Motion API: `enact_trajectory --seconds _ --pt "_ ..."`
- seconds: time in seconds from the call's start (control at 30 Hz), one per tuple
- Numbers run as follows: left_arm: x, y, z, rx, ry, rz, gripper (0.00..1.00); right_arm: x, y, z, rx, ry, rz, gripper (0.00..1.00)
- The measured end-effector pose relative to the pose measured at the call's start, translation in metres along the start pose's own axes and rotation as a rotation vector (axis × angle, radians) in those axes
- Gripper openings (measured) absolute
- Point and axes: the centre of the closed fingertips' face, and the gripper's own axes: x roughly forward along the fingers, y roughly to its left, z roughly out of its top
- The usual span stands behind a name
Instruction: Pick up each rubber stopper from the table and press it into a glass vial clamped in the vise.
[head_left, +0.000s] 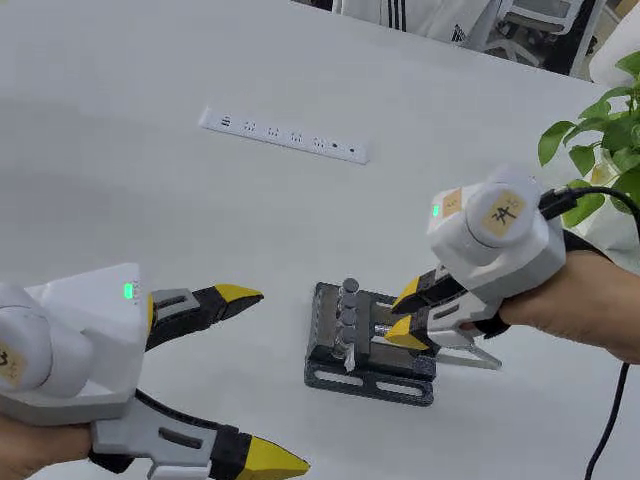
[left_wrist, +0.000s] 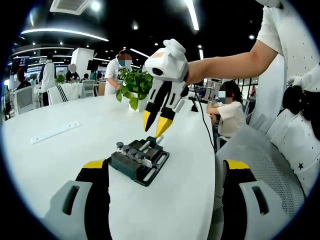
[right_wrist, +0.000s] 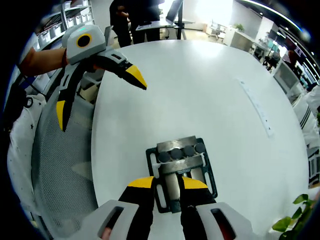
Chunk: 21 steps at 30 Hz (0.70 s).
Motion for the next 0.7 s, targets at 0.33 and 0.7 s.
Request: enact_trajectory --seconds 0.33,0.7 --pt "-0.001 0.003 -0.002 0.036 0.03 0.022 0.99 -0.023 0.003 -0.02 0.121 -0.131 -0.047 0.28" --pt "-0.001 0.013 -0.005 0.069 0.079 0.059 0.99 -0.045 -0.002 -0.045 0.258 -0.352 -0.128 0.42"
